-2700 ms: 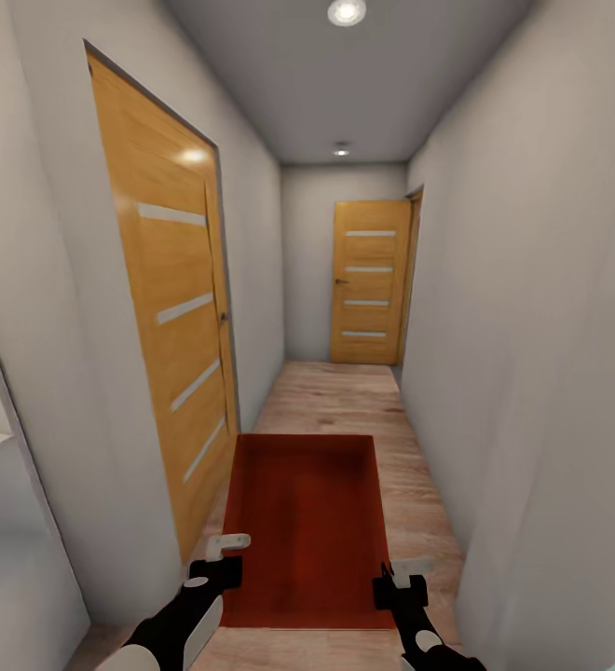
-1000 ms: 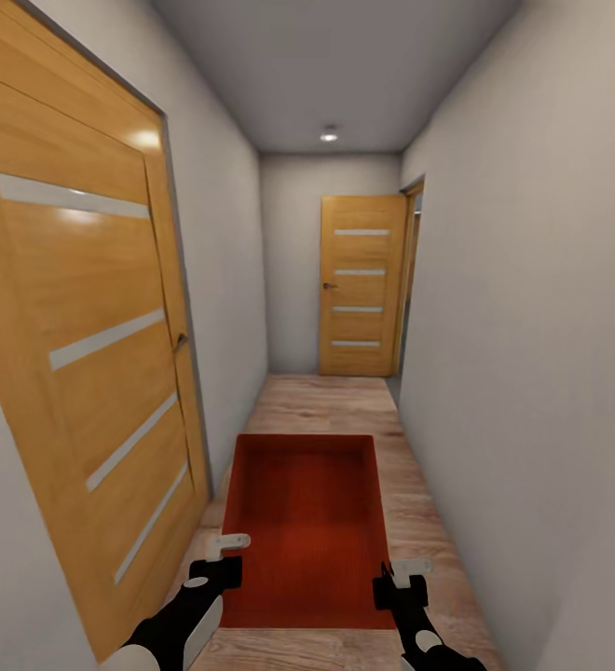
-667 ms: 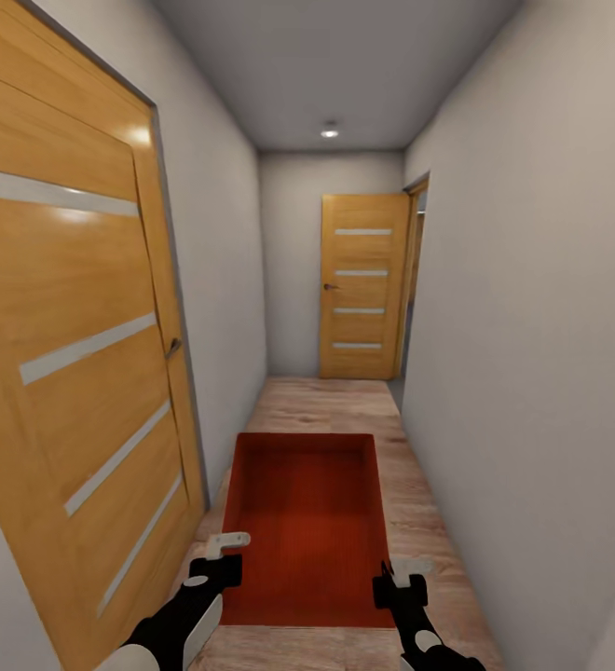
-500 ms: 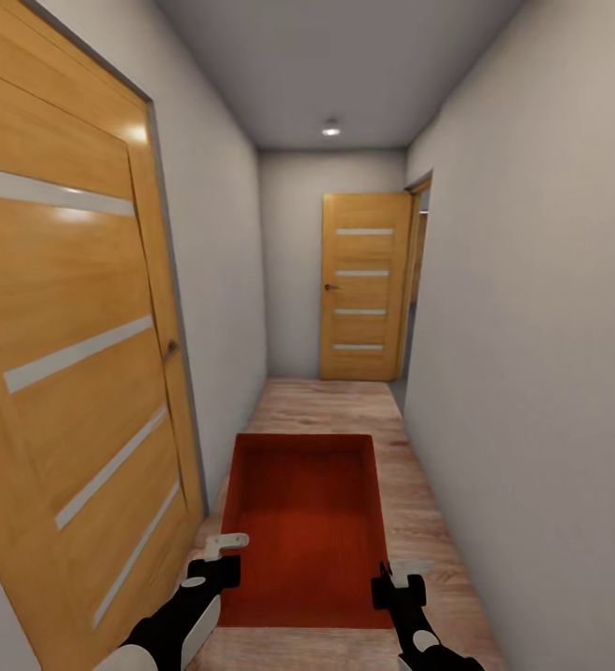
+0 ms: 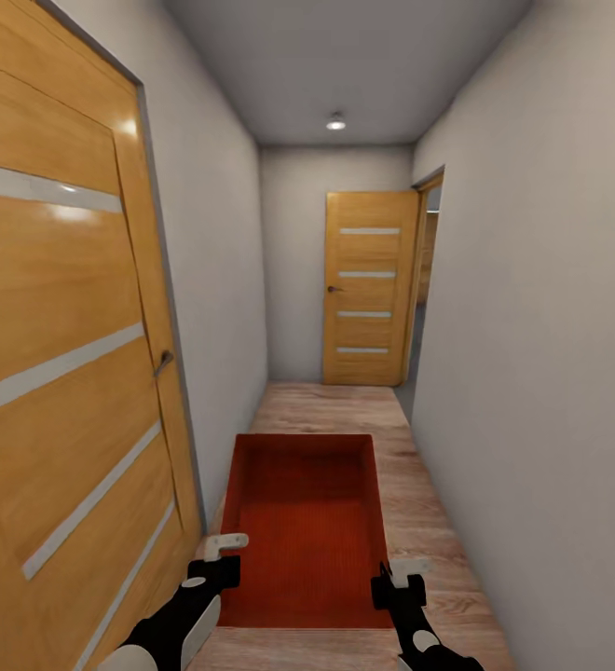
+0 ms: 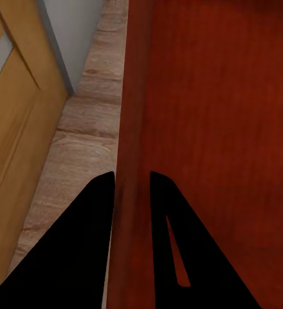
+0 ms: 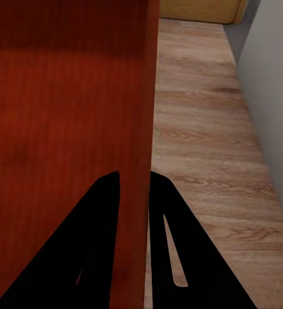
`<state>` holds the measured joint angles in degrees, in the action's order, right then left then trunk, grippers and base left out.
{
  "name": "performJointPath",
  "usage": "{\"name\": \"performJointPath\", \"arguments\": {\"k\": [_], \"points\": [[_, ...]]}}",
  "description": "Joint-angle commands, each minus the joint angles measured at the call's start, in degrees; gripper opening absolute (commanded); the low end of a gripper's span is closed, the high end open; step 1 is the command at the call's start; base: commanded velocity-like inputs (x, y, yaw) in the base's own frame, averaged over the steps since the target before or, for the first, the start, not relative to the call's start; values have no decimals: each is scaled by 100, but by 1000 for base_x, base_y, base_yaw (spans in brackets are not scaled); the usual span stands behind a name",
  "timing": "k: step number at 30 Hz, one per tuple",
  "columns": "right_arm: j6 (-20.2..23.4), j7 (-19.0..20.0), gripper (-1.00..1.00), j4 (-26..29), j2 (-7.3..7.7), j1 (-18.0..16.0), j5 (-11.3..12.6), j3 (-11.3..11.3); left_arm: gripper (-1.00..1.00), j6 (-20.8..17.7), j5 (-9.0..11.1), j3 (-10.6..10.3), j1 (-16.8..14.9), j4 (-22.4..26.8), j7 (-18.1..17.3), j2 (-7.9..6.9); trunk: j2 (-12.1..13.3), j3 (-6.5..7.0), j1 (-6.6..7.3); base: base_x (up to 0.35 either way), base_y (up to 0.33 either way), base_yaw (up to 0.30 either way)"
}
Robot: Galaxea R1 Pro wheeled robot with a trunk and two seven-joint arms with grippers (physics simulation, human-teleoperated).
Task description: Move the two storage containers from the living room to the garage. In the garage, place one container on the floor and stack the other container on top of it (either order is fine).
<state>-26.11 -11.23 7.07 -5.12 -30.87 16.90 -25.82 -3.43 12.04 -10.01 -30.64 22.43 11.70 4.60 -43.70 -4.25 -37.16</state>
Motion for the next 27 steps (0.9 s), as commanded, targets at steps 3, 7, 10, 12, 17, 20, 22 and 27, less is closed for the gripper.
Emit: {"name": "performJointPath", "arguments": {"k": [3,7,10,12,17,20,22,27], "points": [[-319,-310,-100,5,65,-7,62,86,-100,-41,53,34,-3,-23,139,-11,-7,-10,-5,321,72,0],[-316,-310,-100,5,64,-7,38,86,-100,-43,53,34,-3,-34,139,-10,-7,-10,-5,322,72,0],[-316,-310,-100,5,64,-7,33,83,-100,-43,53,34,-3,-31,139,-5,-7,-10,-5,322,67,0],[-321,-310,-100,5,60,-7,5,73,-100,-44,48,34,-3,-36,139,2,-7,-9,-5,321,31,-8],[-318,-305,-100,5,70,-7,-29,69,-100,-44,32,34,-3,-37,139,6,-7,4,-5,322,5,-164],[-317,-302,-100,5,72,-7,-31,69,-100,-44,28,34,-3,-35,139,4,-7,16,-5,322,1,-246],[-319,-301,-100,5,72,-7,-30,69,-100,-44,27,33,-3,-36,139,5,-7,25,-5,322,0,-258],[-321,-305,-100,5,67,-7,8,69,-100,-44,11,26,-3,-29,139,6,-7,39,-5,322,0,-170]]}}
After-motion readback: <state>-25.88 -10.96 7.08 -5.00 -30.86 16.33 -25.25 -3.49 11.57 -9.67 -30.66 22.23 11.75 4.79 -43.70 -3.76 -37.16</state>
